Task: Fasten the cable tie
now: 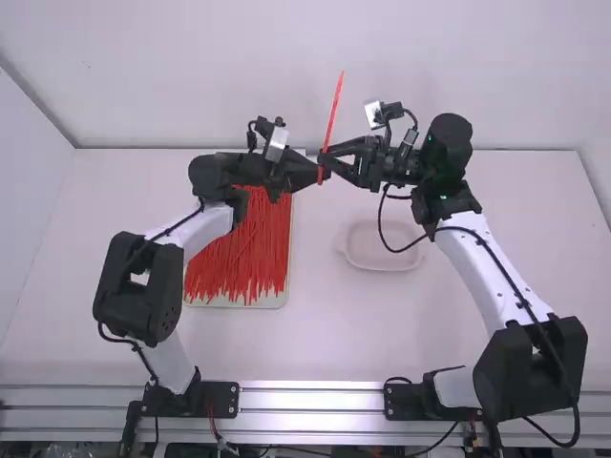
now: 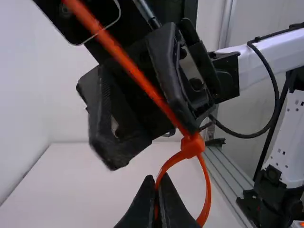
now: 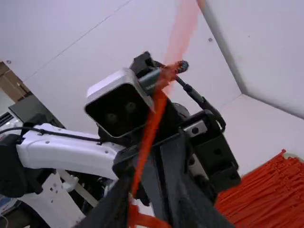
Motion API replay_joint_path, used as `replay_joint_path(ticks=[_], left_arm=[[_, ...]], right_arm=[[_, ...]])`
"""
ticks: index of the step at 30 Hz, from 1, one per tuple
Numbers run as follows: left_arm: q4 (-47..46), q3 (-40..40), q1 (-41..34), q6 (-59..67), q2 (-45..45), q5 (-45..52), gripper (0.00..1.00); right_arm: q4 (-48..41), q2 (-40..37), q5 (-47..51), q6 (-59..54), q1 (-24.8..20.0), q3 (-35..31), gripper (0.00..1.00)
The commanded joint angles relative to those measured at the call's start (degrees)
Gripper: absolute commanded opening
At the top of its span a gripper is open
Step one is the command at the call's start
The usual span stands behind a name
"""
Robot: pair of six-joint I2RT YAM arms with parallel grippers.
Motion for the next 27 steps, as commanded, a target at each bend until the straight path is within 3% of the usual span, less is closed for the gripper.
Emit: replay_joint_path(ticks=[1,3,13,14,15,16,17,18,27], left_arm=[[0.44,-0.15,-0.07,0.07,0.09,-0.74,0.02],[-0.33,-0.15,-0.28,0.31,0.09,-0.85,0.02],[-2.86,-0.15,0.22,1.57,0.09,-1.55,0.04],[-3.56,-0.15,0.26,1.6,0.09,-2.25,0.21],[-3.93,-0.15,0.22,1.57,0.09,-2.38,0.3],[-4.57,-0.13,0.22,1.6,0.09,-2.47,0.53],[-4.74,-0.09,0.52,1.14,0.09,-2.8,0.84],[-5.14,-0.09,0.9,0.66,0.09,-3.15,0.99],[-22.18,-0.09,5.77,6.69,0.09,-3.96,0.99]], right_arm=[[0.5,-0.66,1.07,0.04,0.11,-0.11,0.06],[0.44,-0.66,1.14,0.04,0.24,-0.09,0.0],[0.37,-0.66,0.79,0.02,0.17,-0.11,0.0],[0.44,-0.66,-0.02,0.0,0.17,-0.11,0.0],[0.46,-0.66,-0.24,0.0,0.09,-0.11,0.0],[0.42,-0.66,-0.68,0.04,-0.22,-0.11,0.0],[0.42,-0.66,-1.49,-0.02,-0.79,-0.11,0.0],[0.39,-0.66,-1.97,0.0,-1.18,-0.11,0.0],[-0.52,-0.66,-7.93,-1.77,-7.91,-2.49,0.0]])
